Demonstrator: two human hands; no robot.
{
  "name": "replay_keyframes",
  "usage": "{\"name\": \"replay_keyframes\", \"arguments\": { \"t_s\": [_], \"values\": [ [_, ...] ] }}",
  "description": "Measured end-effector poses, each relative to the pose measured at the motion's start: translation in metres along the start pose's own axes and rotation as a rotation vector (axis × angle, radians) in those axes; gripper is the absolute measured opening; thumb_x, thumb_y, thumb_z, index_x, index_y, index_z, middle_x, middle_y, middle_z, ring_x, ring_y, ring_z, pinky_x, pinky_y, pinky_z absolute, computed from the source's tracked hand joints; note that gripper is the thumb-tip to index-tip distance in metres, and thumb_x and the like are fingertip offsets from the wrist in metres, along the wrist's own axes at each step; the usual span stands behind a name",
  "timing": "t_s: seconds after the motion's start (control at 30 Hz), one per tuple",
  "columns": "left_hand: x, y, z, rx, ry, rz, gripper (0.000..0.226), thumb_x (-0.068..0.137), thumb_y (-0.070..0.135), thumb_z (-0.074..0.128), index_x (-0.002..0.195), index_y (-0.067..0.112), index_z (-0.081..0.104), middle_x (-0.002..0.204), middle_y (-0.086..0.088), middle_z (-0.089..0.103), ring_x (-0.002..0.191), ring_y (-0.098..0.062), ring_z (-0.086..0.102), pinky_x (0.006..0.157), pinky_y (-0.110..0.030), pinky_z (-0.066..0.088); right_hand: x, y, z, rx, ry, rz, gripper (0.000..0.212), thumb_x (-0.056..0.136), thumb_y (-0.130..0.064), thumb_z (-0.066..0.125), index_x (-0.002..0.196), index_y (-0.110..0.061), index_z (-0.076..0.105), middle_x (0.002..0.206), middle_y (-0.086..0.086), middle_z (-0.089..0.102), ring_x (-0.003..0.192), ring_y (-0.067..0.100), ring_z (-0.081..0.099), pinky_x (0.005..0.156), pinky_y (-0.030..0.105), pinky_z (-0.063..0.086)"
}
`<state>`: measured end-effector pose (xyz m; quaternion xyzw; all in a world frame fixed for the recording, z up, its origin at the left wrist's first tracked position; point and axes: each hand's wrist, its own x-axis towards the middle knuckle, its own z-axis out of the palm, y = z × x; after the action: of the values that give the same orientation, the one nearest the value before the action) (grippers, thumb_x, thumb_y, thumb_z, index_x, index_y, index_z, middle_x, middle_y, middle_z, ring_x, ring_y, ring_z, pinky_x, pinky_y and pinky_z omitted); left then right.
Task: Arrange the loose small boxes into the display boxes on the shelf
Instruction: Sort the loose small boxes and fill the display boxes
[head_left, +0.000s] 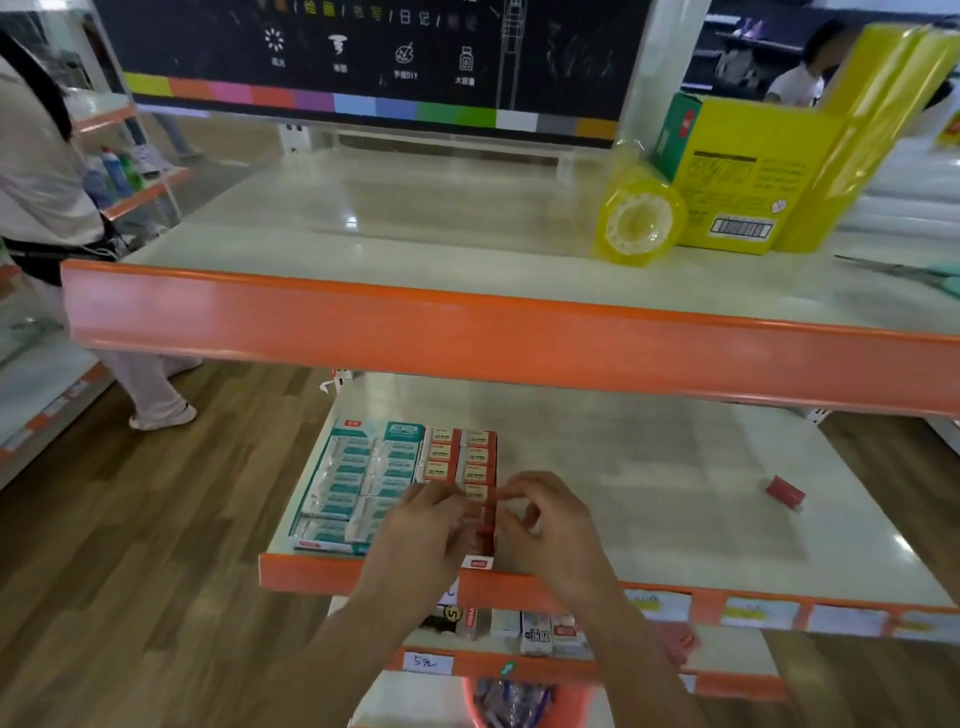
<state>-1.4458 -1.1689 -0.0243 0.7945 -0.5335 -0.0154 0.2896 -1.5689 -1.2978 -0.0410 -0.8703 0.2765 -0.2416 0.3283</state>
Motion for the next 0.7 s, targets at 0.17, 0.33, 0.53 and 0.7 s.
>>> {"name": "replay_keyframes", "arguments": {
  "t_s": [0.17,0.33,0.53,0.7],
  "values": [
    [0.022,0.029,0.028,-0.005,-0.041,0.056,0.022,0.083,0.021,0.063,0.103,0.027,0.069,0.113,0.009,0.062,0.11,-0.014,0.051,0.092,-0.032,0.045,-0.009,0.032,-0.031,-0.016,0.08,0.142,0.03,0.084,-0.016,0.07,0.113,-0.024,0.066,0.111,-0.013,0.06,0.071,0.005,0.058,0.071,0.017,0.048],
    [0.046,0.067,0.06,-0.014,-0.083,0.133,0.021,0.086,0.024,0.061,0.105,0.026,0.068,0.113,0.008,0.062,0.112,-0.016,0.051,0.093,-0.03,0.043,-0.018,0.069,-0.064,-0.043,0.131,0.231,0.034,0.087,-0.019,0.068,0.12,-0.023,0.062,0.115,-0.007,0.06,0.074,0.007,0.059,0.075,0.027,0.051],
    [0.063,0.112,0.102,-0.025,-0.119,0.16,0.026,0.089,0.03,0.054,0.114,0.031,0.062,0.117,0.013,0.059,0.115,-0.011,0.047,0.095,-0.026,0.038,-0.031,0.108,-0.102,-0.096,0.181,0.331,0.052,0.087,-0.02,0.067,0.135,-0.022,0.049,0.124,-0.003,0.054,0.07,0.003,0.057,0.072,0.026,0.05],
    [0.07,0.141,0.133,-0.04,-0.122,0.164,0.028,0.085,0.024,0.058,0.113,0.027,0.063,0.113,0.007,0.061,0.113,-0.016,0.05,0.095,-0.029,0.039,-0.044,0.142,-0.138,-0.113,0.247,0.471,0.062,0.087,-0.015,0.067,0.143,-0.011,0.042,0.143,0.007,0.044,0.087,0.021,0.064,0.081,0.021,0.042]
  ]
}}
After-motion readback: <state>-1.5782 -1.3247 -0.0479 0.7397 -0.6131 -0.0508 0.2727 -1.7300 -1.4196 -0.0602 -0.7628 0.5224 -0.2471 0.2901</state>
